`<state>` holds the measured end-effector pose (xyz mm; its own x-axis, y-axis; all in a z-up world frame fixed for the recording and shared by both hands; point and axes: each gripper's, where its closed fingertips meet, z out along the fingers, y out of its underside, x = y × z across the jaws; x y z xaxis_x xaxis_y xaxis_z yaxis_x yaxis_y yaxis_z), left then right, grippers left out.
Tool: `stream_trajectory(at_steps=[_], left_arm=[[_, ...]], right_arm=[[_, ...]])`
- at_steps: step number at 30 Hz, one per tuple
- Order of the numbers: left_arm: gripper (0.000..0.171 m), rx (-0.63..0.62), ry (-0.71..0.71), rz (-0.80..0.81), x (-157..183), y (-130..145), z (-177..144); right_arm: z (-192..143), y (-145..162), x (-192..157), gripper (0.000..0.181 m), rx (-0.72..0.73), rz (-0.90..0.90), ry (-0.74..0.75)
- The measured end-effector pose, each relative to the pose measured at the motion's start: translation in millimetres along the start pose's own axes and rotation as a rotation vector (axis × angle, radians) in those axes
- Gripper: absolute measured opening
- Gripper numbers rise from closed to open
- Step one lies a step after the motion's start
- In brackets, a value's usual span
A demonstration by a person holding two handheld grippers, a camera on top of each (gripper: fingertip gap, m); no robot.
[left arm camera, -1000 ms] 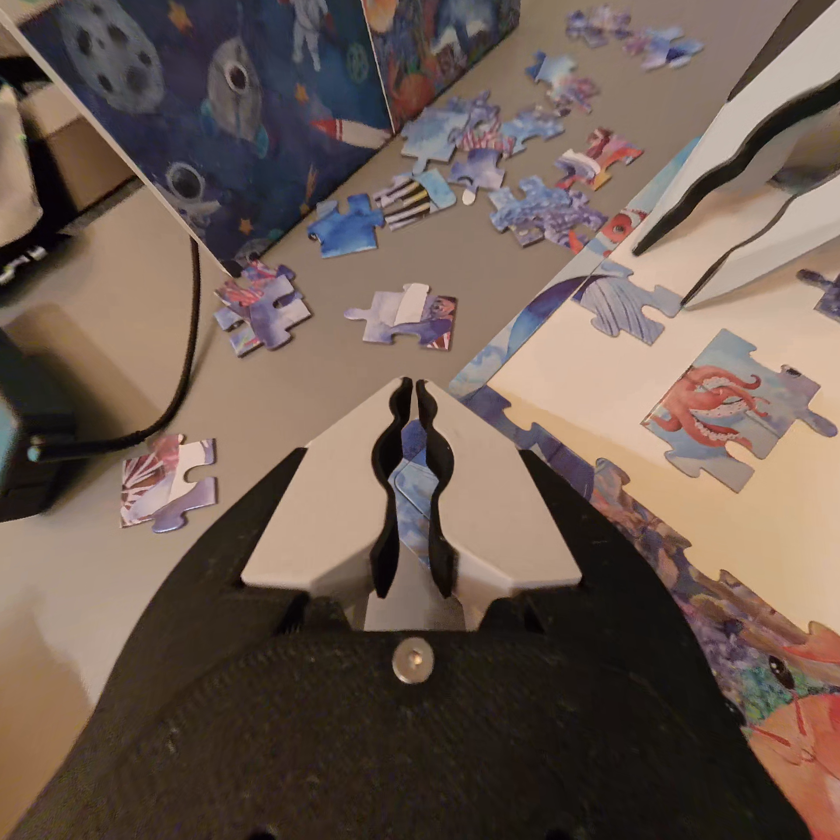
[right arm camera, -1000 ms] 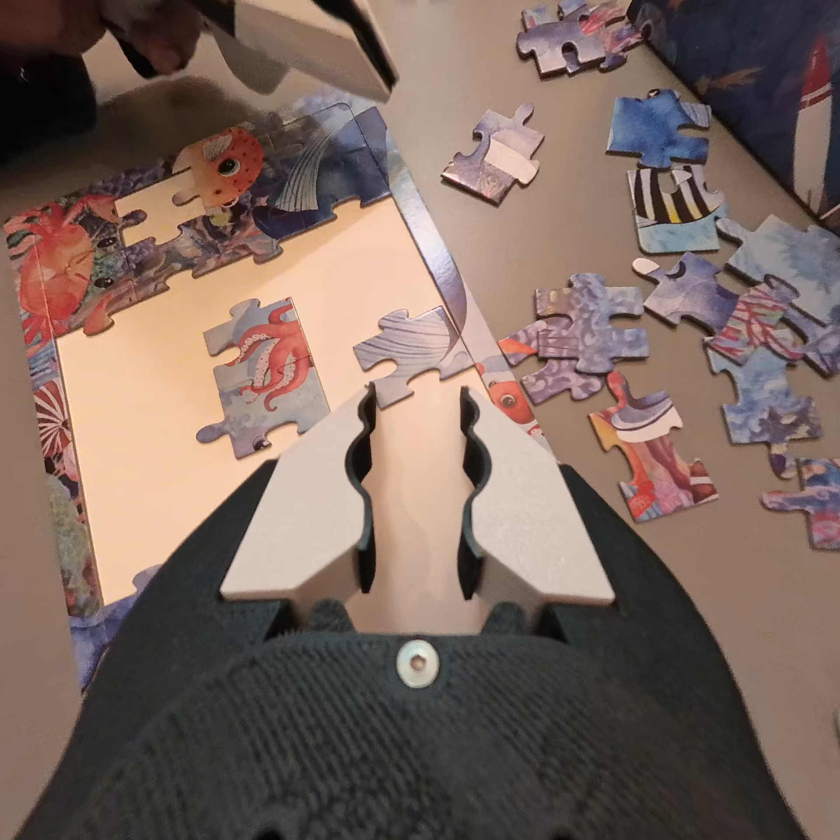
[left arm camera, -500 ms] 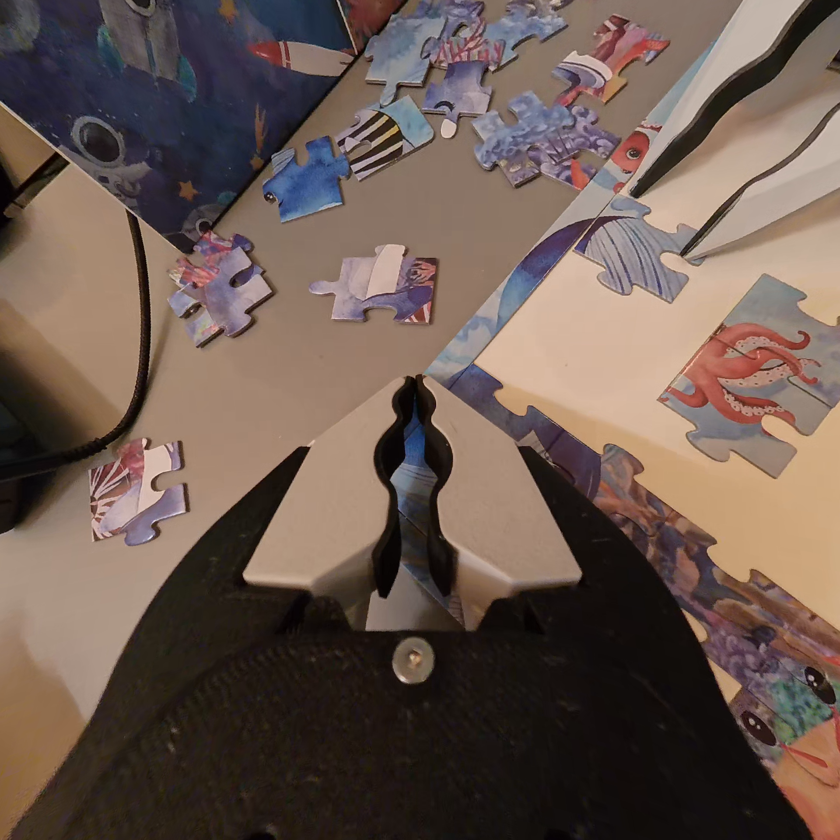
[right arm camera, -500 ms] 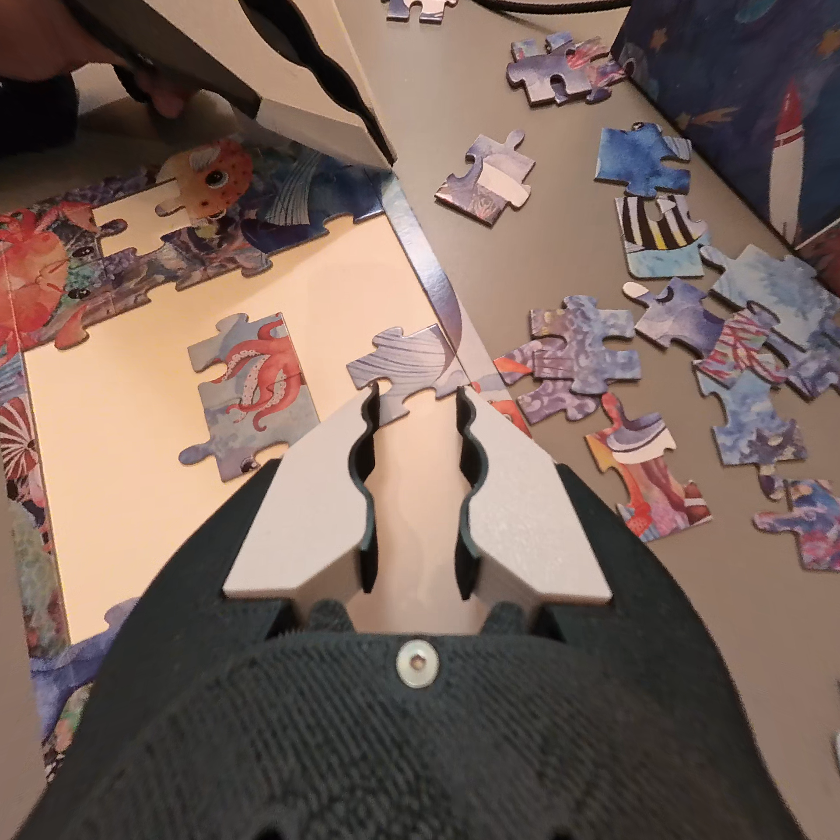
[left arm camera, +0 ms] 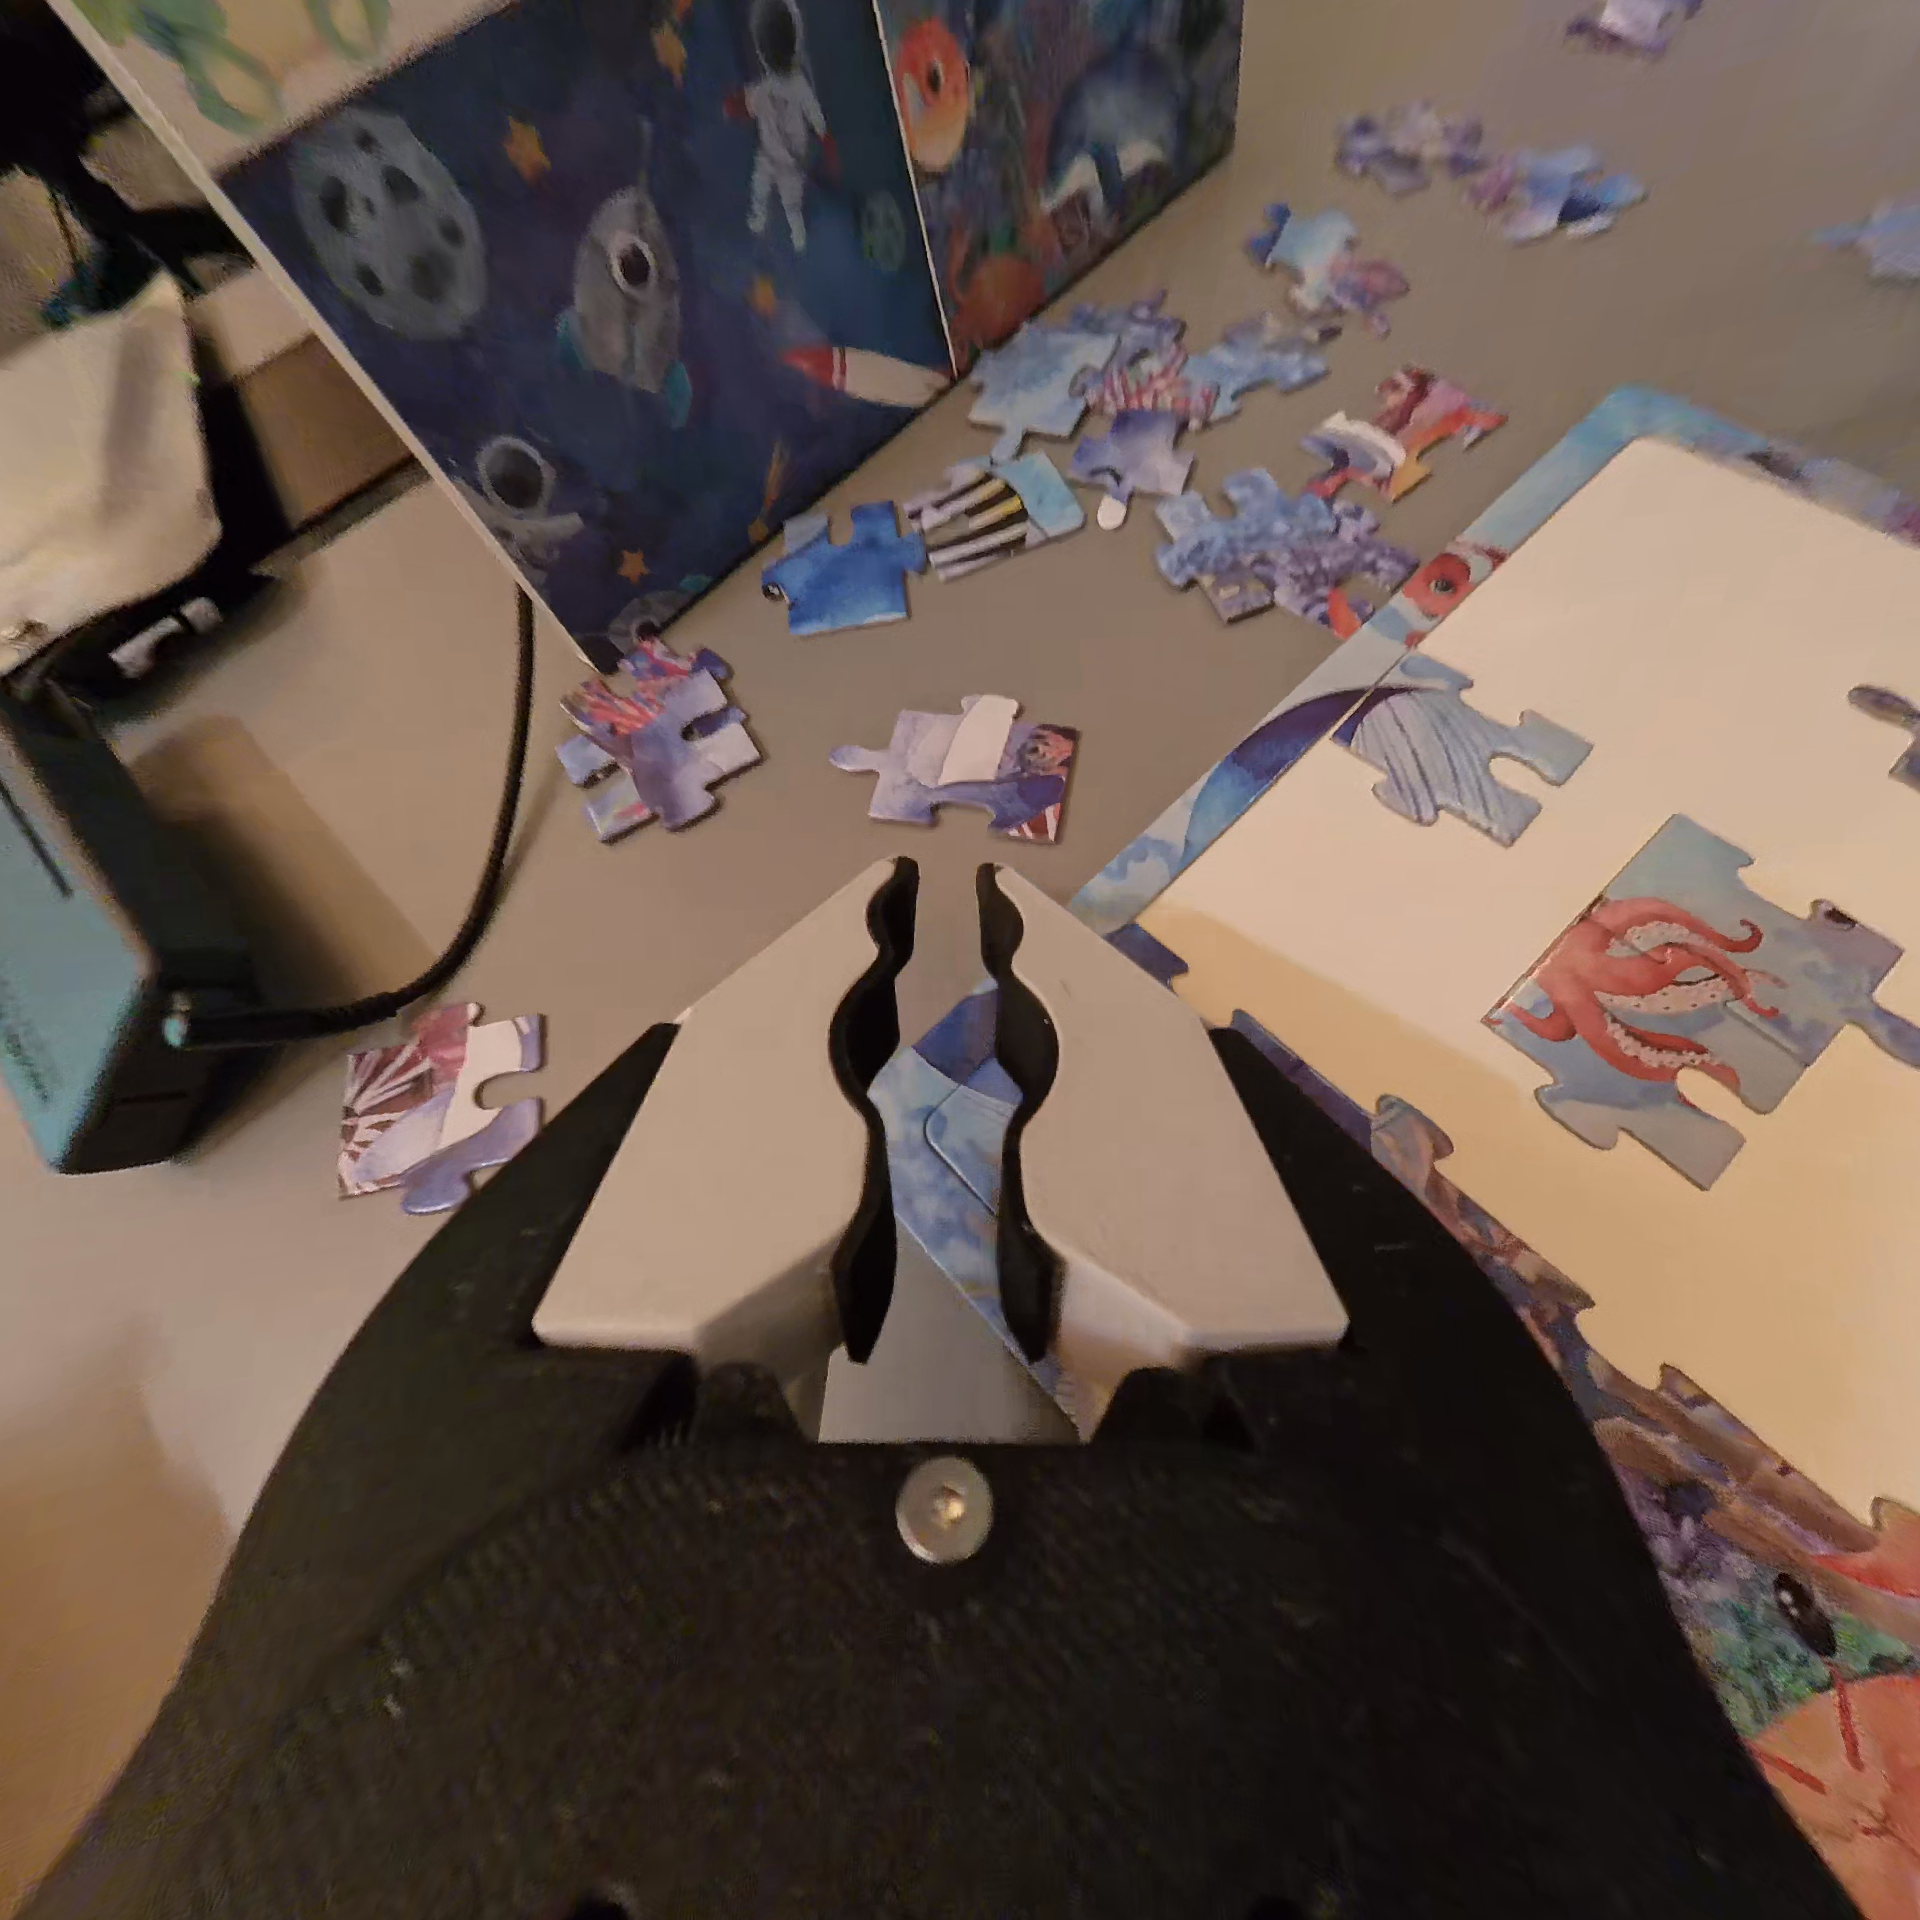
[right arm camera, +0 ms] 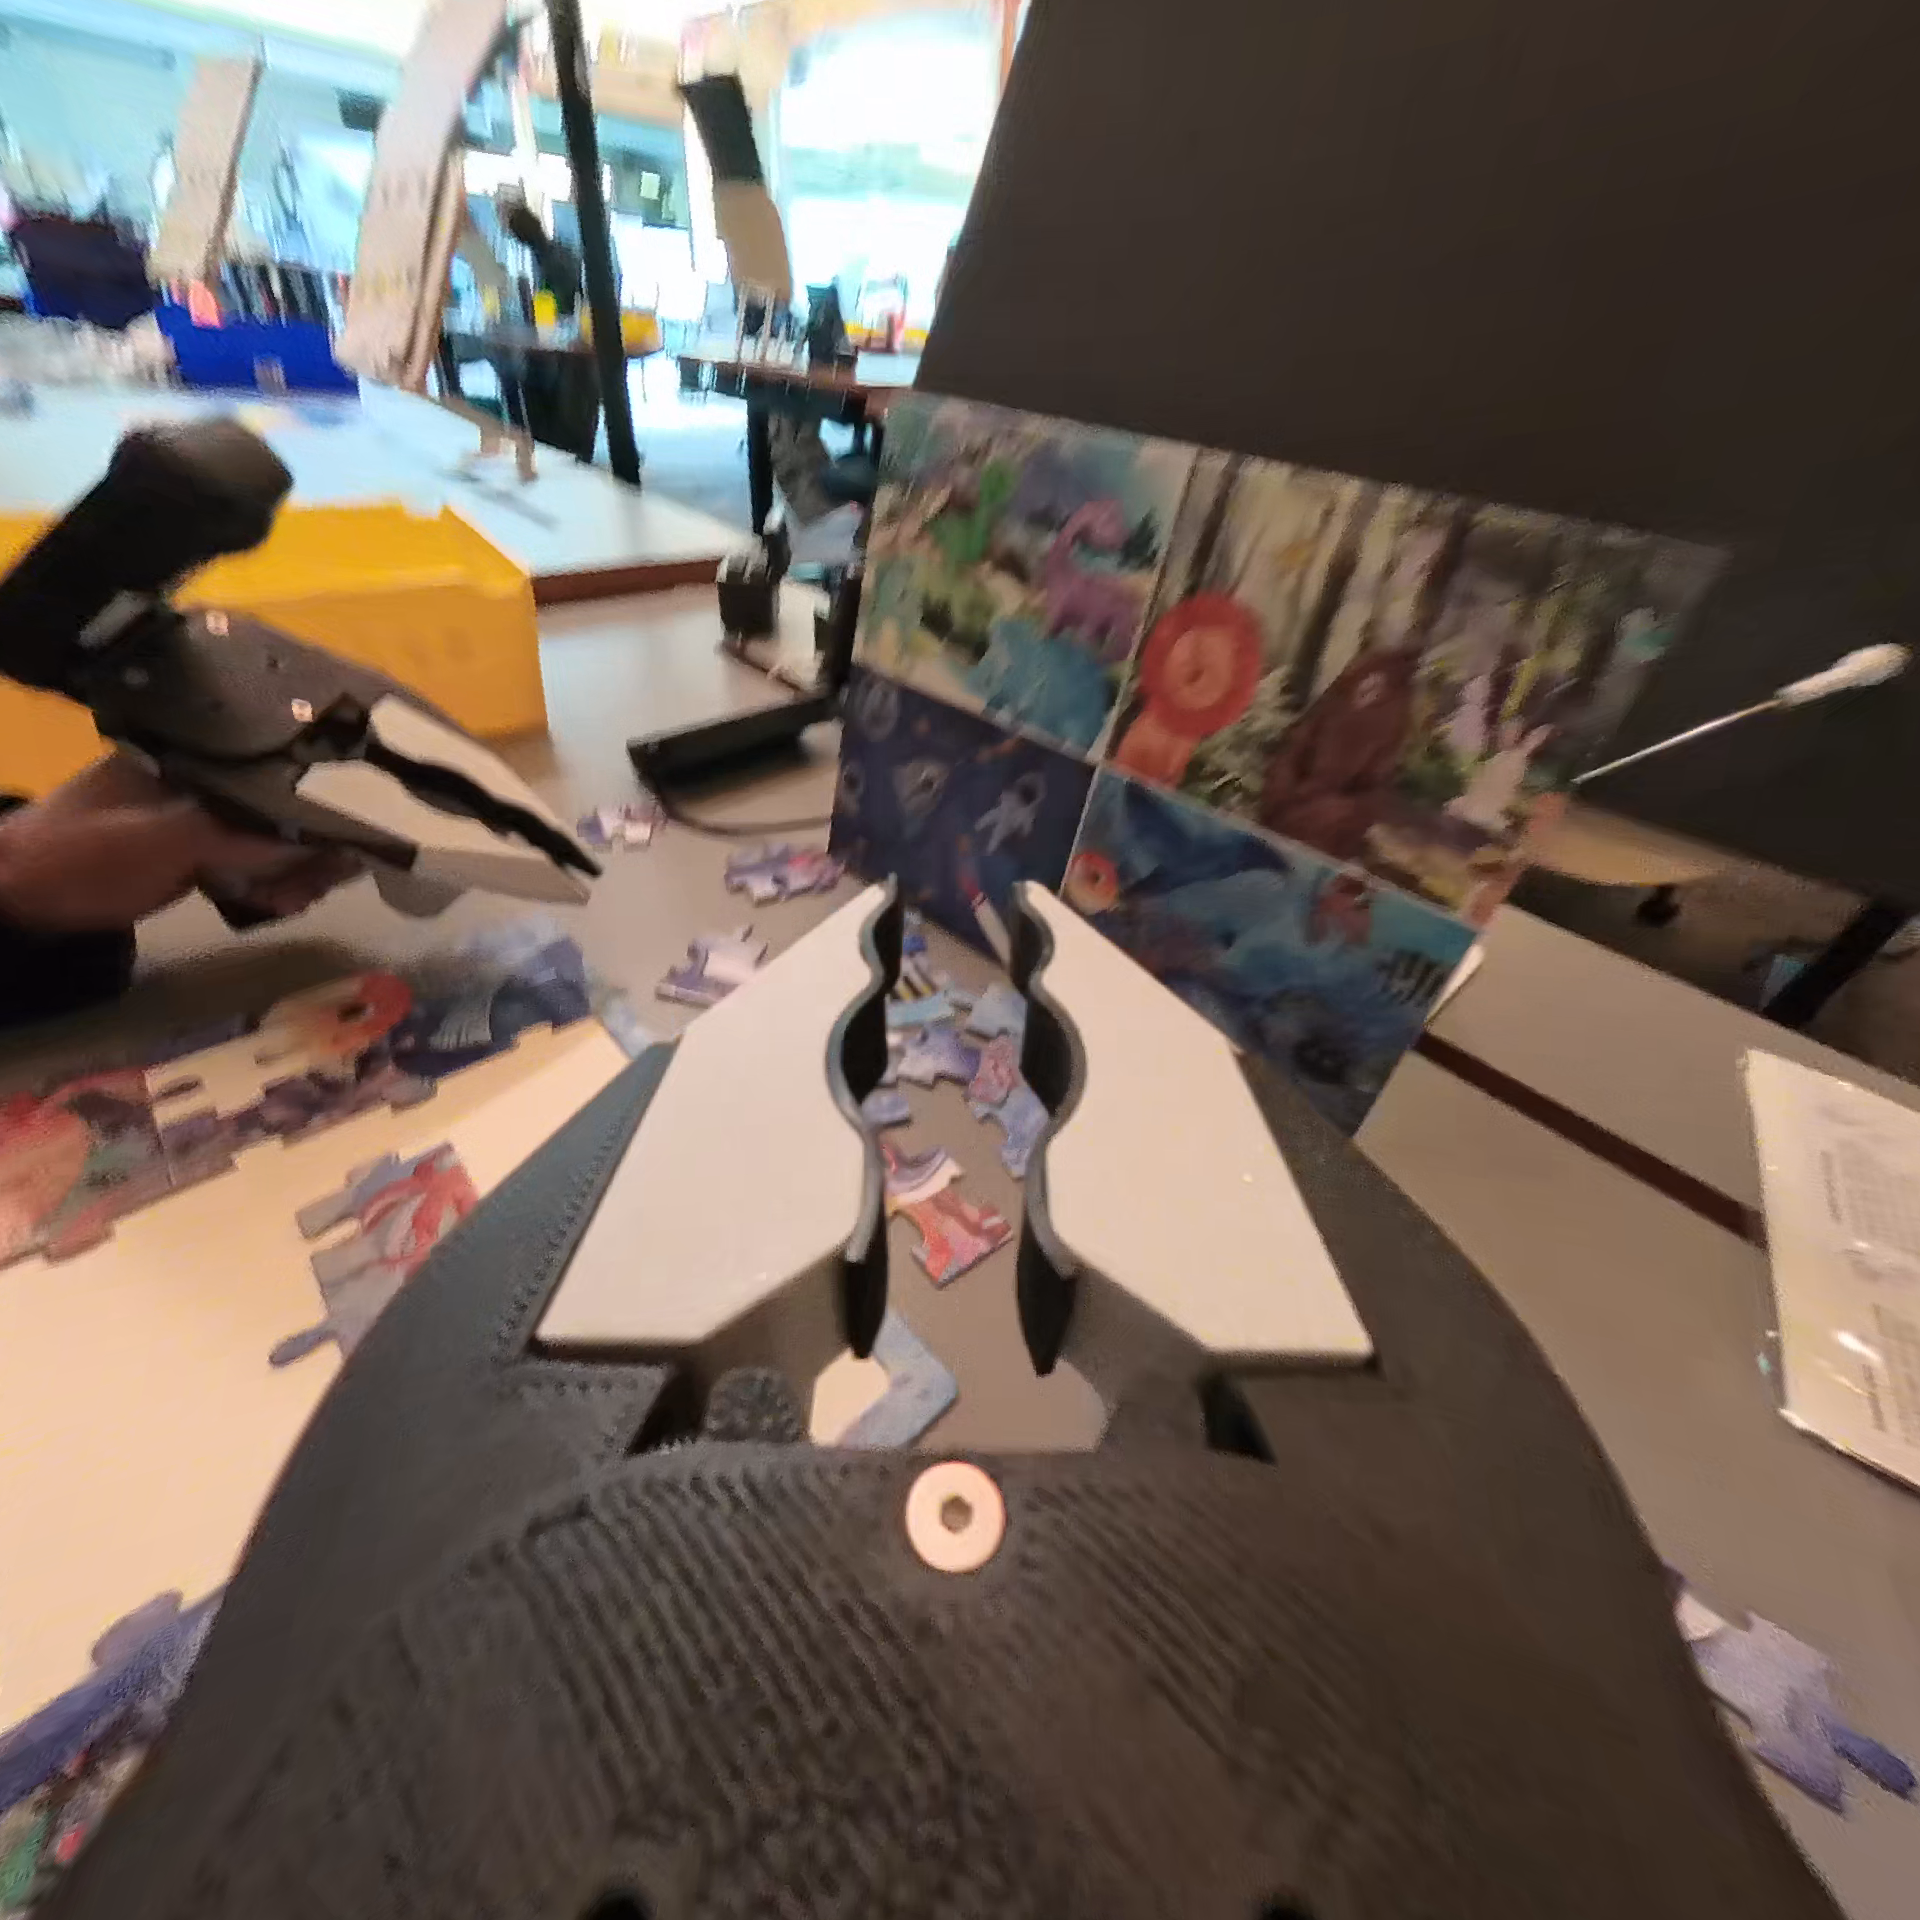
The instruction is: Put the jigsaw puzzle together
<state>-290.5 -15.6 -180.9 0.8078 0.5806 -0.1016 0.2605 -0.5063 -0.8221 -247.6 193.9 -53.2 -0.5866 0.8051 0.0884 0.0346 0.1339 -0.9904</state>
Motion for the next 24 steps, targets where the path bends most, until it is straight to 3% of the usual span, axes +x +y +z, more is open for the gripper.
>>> stream_trajectory(at_steps=[3,7,14,24], left_arm=[[0.007,0.082,-0.031,-0.013,-6.9,-13.3,-10.5],[0.003,0.153,-0.025,-0.078,-13.8,-19.0,-15.0],[0.002,0.143,0.027,-0.121,-8.6,-12.8,-6.2],[0.002,0.141,0.008,-0.043,-3.5,-14.2,-6.9]], right_arm=[[-21.7,-22.1,15.8,0.016,0.116,0.068,0.026],[-35.2,-20.0,38.1,0.016,0.167,0.162,0.053],[-39.1,13.6,71.4,0.015,0.113,0.214,0.144],[-22.8,36.1,66.5,0.015,0.034,0.2,0.133]])
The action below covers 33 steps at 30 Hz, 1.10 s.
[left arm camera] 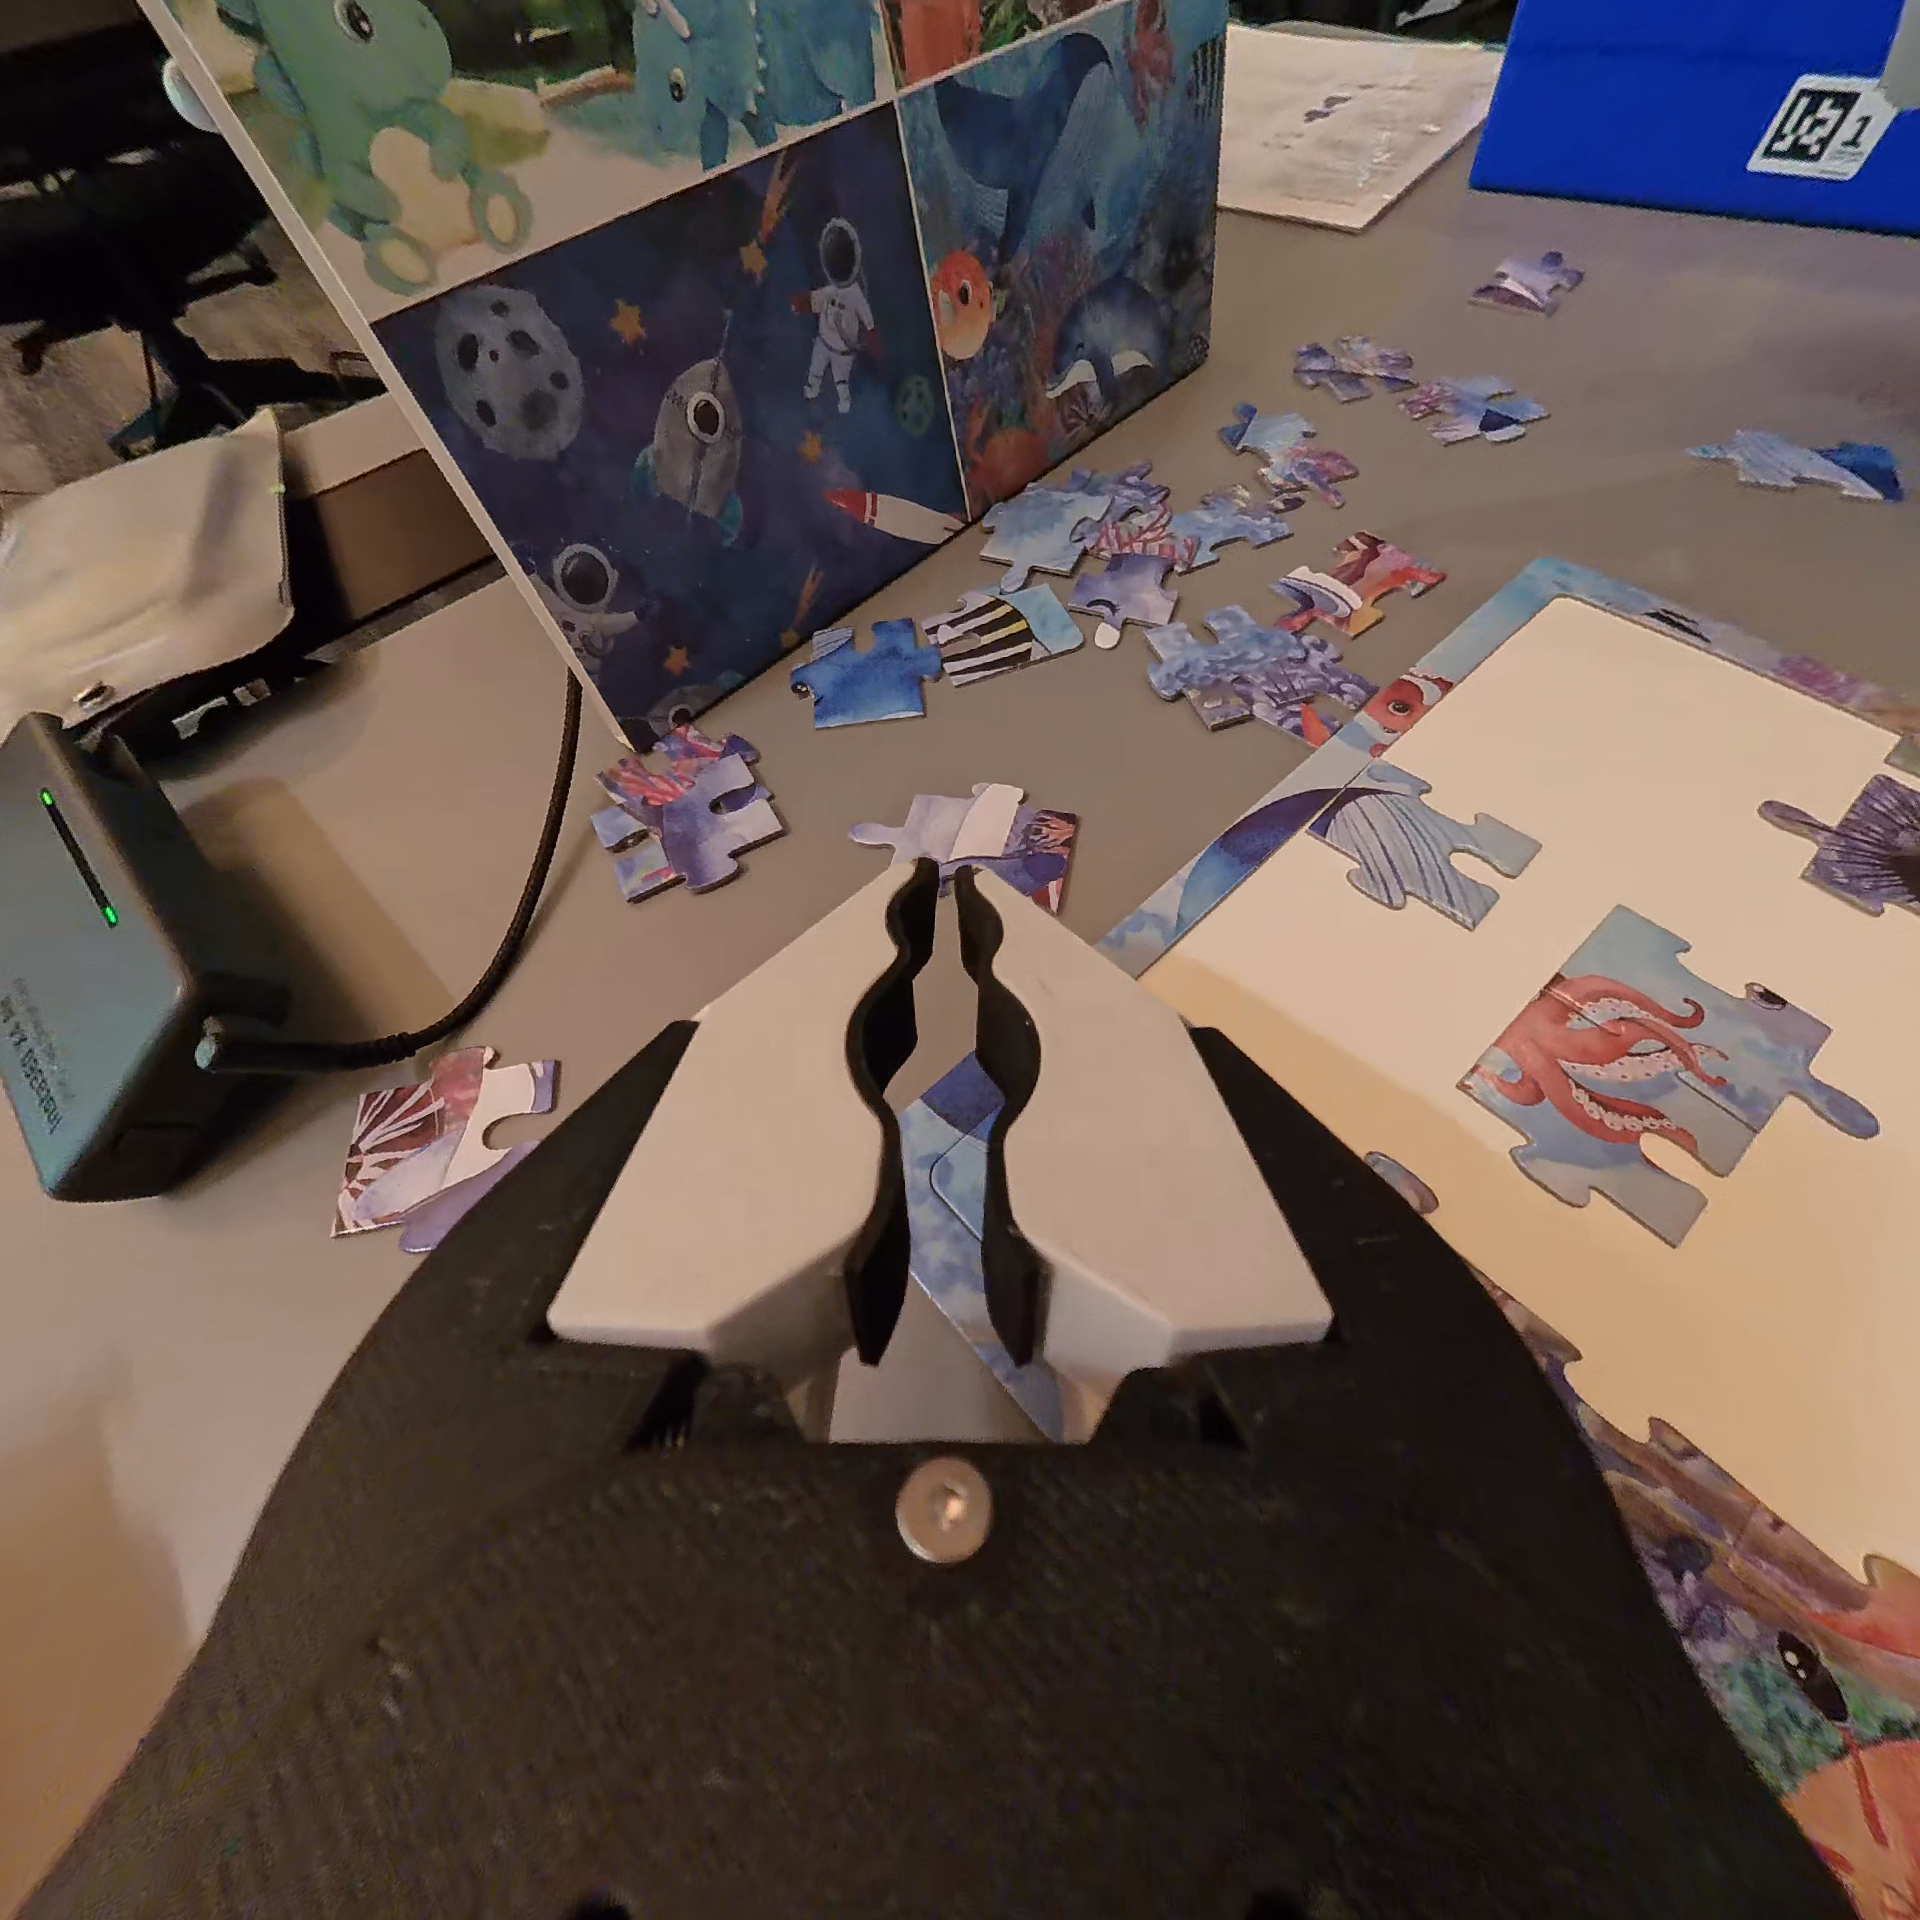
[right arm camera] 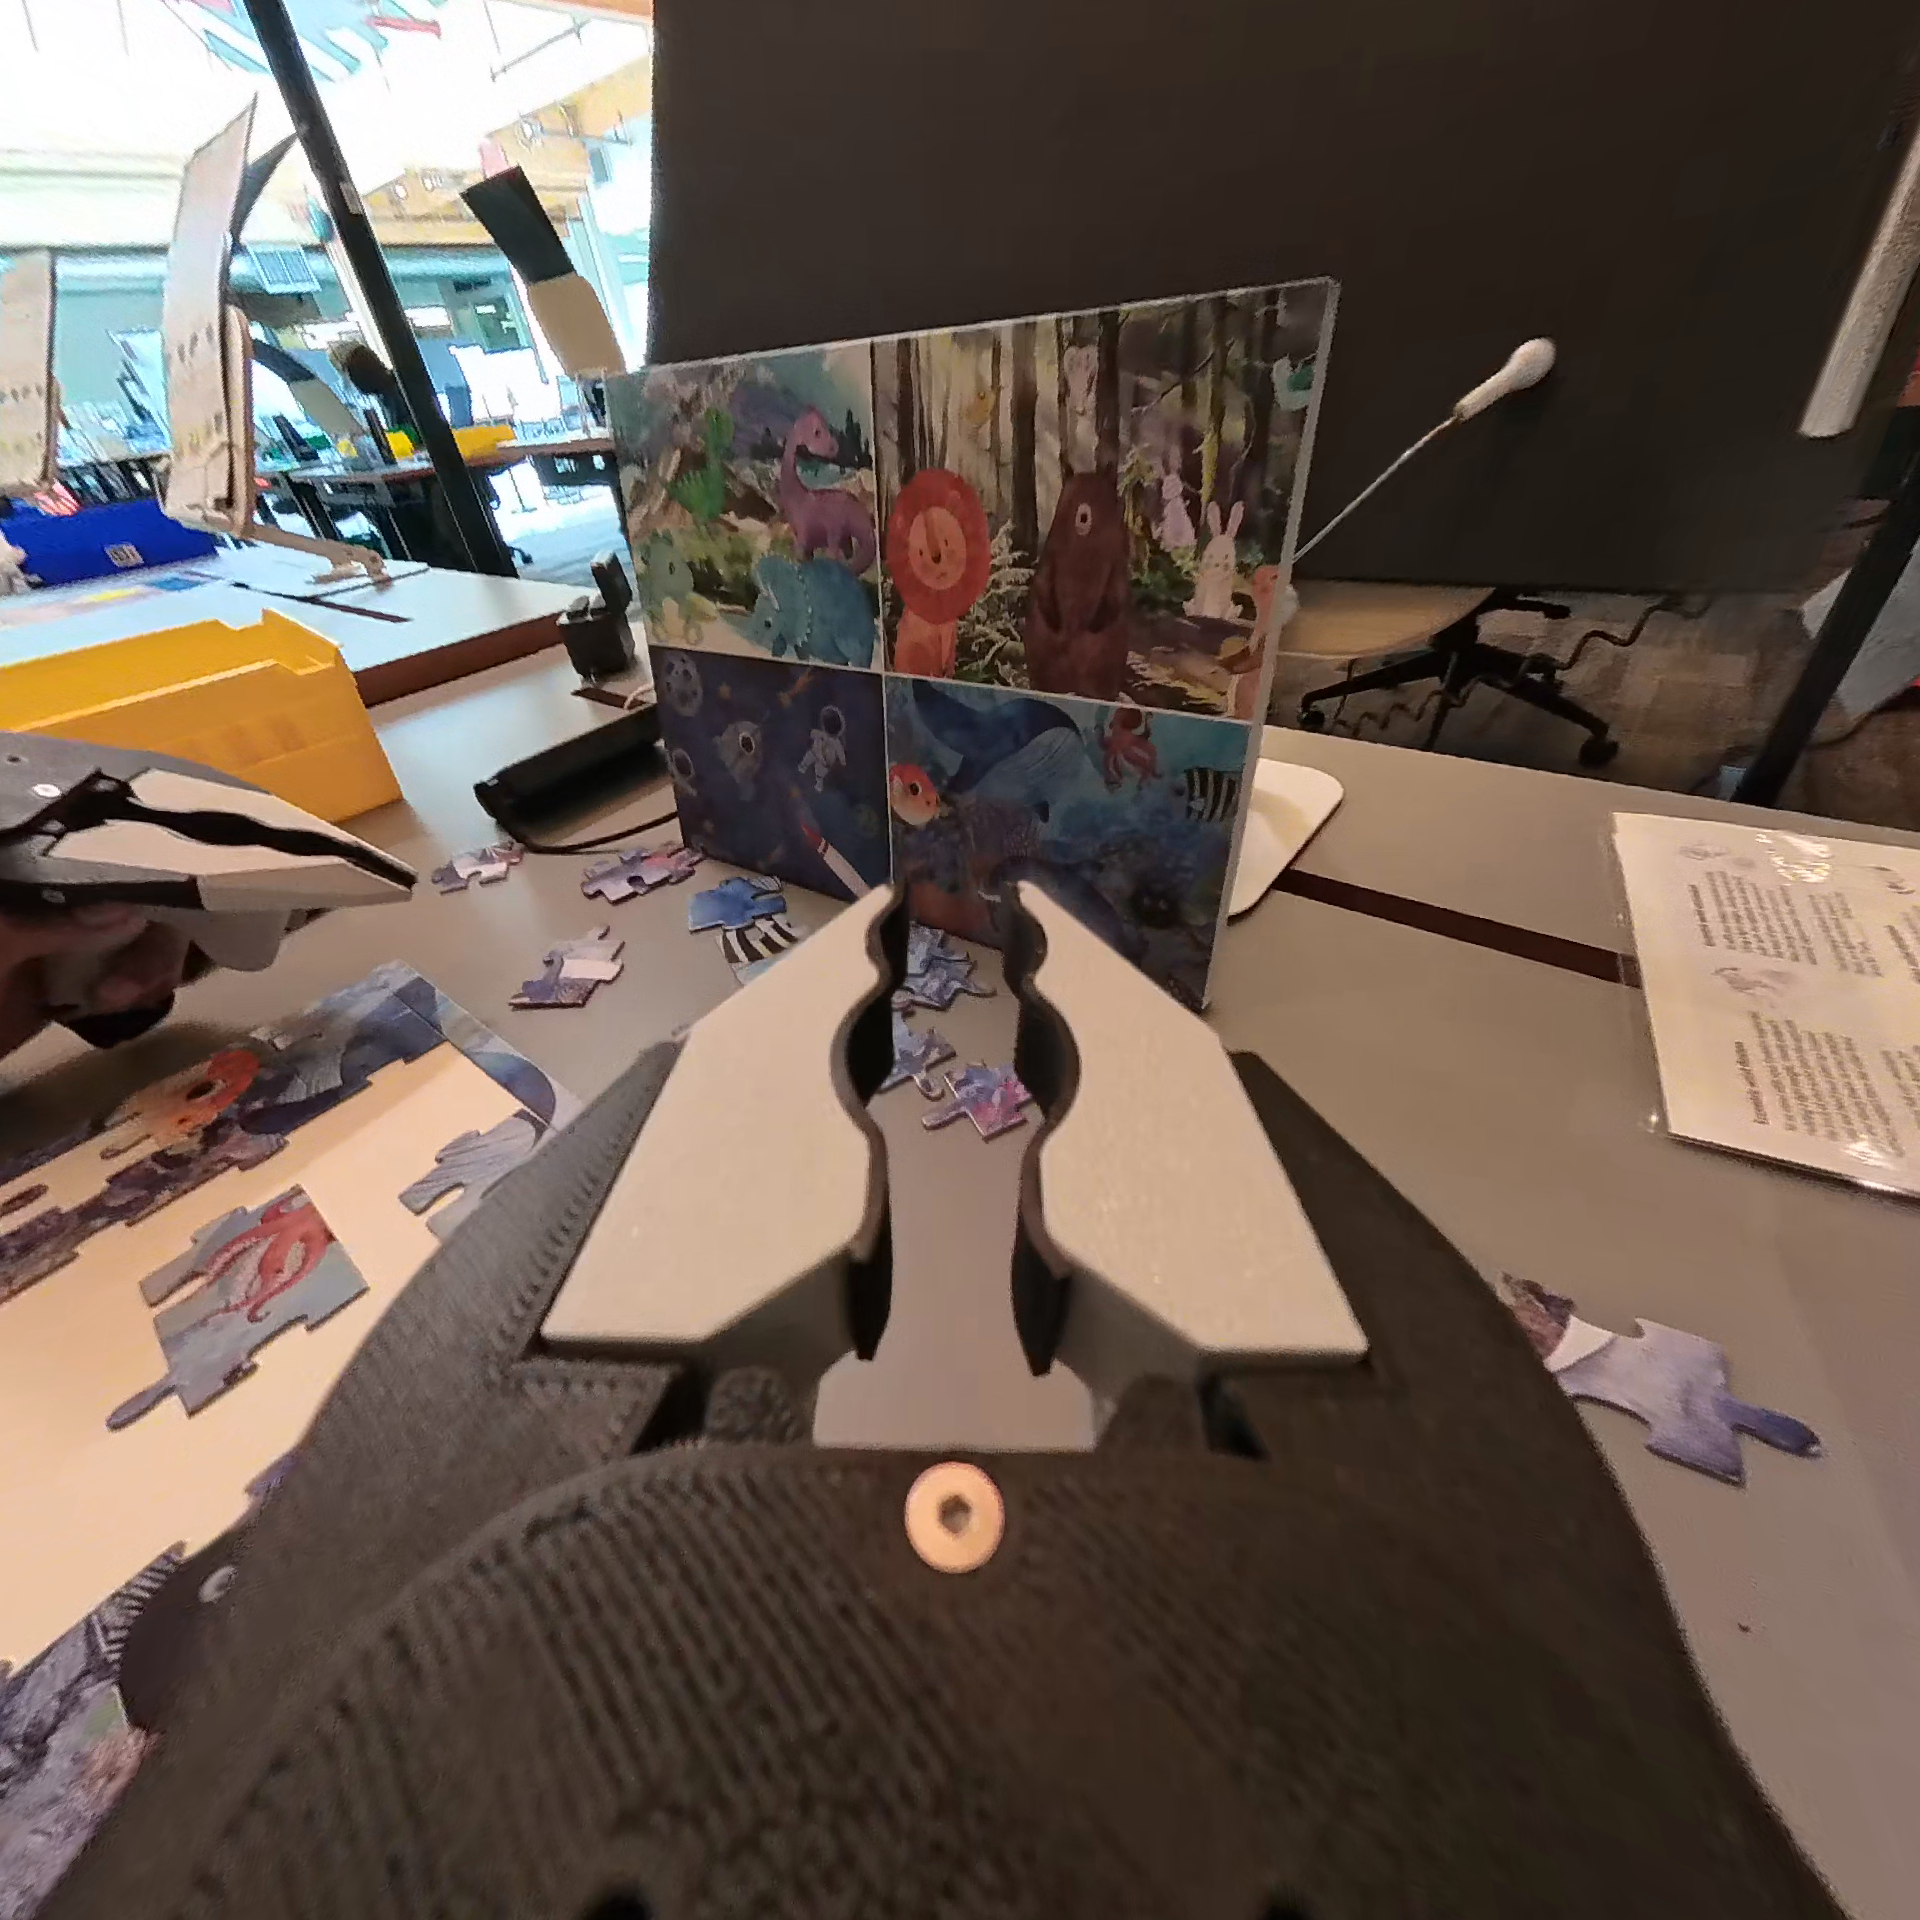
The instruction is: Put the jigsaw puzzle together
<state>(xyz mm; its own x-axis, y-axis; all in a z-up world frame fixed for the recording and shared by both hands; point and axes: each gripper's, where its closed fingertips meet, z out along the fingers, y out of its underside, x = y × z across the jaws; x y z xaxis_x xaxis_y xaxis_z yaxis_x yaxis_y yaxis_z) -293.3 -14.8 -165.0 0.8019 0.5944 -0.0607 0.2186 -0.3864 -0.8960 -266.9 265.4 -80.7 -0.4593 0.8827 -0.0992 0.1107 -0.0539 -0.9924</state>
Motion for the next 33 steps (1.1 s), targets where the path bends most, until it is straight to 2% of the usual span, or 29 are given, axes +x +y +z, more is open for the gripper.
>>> stream_trajectory(at_steps=[6,11,16,27,33], left_arm=[[0.003,0.019,0.022,-0.021,1.8,-3.3,-1.9],[0.003,0.021,0.042,-0.02,5.9,-3.3,-1.3],[0.004,0.011,0.054,-0.013,9.6,-1.0,1.2],[0.004,0.001,0.072,0.005,16.2,-0.8,2.6],[0.005,-0.003,0.087,0.016,21.8,-0.8,3.5]], right_arm=[[5.4,8.4,-3.4,0.016,-0.031,-0.019,-0.003],[0.4,0.4,-2.5,0.017,-0.013,-0.028,0.0],[-13.7,-6.3,13.8,0.019,-0.023,-0.103,0.09],[-46.4,10.9,66.9,0.028,-0.144,-0.115,0.282],[-55.8,10.6,71.7,0.033,-0.121,-0.016,0.251]])
